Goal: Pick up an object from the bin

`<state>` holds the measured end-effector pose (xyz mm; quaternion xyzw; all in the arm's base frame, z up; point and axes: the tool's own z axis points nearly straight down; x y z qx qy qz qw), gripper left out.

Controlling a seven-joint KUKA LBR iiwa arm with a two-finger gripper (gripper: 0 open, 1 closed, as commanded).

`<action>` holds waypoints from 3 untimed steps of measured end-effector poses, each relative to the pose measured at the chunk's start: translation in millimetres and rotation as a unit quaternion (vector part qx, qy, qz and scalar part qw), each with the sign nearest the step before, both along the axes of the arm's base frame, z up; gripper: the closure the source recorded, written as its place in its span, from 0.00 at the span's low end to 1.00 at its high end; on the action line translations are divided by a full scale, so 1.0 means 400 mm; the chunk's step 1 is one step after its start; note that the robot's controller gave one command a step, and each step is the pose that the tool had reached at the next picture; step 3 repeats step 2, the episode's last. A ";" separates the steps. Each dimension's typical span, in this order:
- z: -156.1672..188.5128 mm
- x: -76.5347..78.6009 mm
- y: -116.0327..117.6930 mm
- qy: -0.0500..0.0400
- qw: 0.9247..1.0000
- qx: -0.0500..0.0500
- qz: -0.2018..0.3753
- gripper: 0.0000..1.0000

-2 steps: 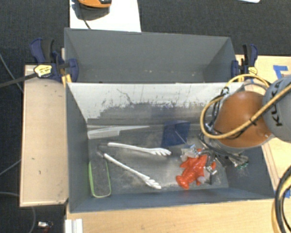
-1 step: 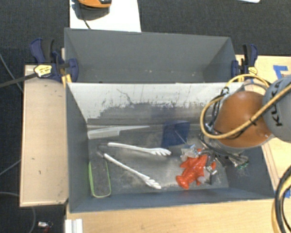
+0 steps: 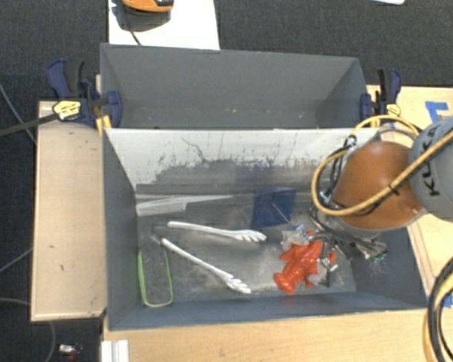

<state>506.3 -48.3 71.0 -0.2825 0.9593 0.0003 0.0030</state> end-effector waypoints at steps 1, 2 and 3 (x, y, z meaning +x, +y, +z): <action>0.000 0.000 0.000 0.000 1.000 0.000 0.000 1.00; 0.000 0.000 0.000 0.000 1.000 0.000 0.000 1.00; 0.000 0.000 0.000 0.000 1.000 0.000 0.000 1.00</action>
Offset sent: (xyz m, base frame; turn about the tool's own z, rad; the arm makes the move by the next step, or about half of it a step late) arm 0.0000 0.0000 0.0000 0.0000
